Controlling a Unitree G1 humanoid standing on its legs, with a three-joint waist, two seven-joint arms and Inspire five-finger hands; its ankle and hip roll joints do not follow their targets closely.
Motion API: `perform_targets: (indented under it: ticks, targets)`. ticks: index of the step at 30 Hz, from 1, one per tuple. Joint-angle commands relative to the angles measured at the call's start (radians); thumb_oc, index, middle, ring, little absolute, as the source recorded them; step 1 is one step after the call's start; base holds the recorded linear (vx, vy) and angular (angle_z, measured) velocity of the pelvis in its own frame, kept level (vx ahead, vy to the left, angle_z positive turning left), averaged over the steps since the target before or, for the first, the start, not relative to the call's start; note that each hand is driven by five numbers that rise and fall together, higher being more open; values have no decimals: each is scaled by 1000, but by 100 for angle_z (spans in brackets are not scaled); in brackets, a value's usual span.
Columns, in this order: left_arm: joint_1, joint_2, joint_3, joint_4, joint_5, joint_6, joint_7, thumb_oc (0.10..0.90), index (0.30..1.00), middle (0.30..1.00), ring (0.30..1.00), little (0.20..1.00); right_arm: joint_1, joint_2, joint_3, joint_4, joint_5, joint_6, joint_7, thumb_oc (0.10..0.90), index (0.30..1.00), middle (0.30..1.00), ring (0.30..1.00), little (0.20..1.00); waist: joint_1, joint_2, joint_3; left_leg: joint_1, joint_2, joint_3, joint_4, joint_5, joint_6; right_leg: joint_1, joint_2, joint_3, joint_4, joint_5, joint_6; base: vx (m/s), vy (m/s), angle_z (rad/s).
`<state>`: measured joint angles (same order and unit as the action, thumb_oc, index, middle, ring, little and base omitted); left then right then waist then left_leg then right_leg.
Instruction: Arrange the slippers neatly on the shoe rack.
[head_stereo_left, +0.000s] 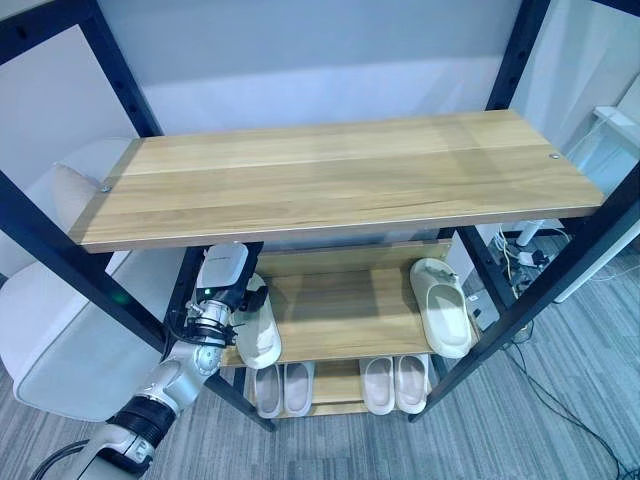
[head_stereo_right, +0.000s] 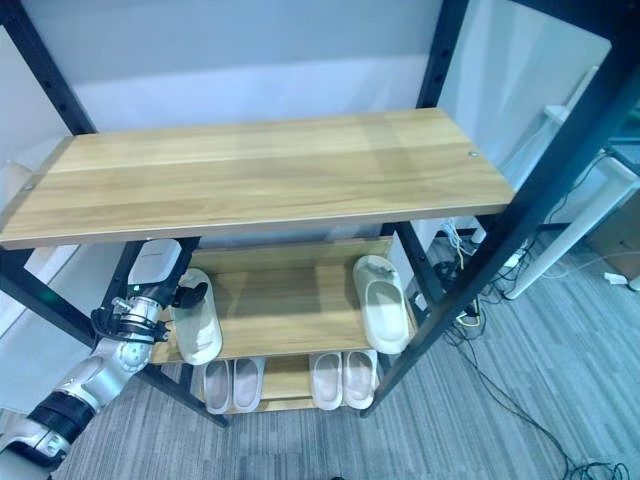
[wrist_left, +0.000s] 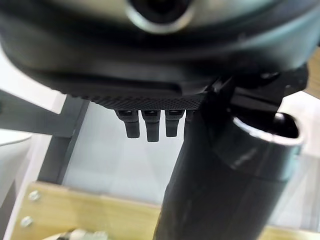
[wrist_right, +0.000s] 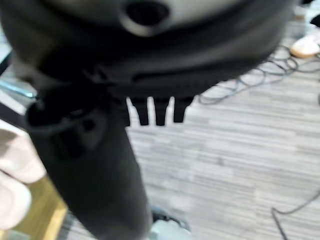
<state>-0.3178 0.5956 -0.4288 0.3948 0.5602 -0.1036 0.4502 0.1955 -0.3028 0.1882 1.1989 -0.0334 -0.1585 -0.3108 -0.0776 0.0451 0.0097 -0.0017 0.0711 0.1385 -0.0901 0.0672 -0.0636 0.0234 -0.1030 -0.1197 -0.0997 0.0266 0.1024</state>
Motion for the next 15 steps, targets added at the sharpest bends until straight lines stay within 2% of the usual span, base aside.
perform_targets:
  ticks: [1,15]
  targets:
    - [-145,41,74,19,29,-15,84,800,900,900,900,900,13,-33,2,-20,-8,-21,-34,800,900,900,900,900,11,-18,-32,23,-46,-36,3,-92,-8,0,6,8,12,-25,74,25,-17,4]
    - [-177,33,29,104,84,21,74,800,900,900,900,900,21,-27,3,-55,-17,-25,-45,800,900,900,900,900,9,-23,-31,20,-47,-37,3,-94,-7,-2,6,1,12,-26,74,1,-2,2]
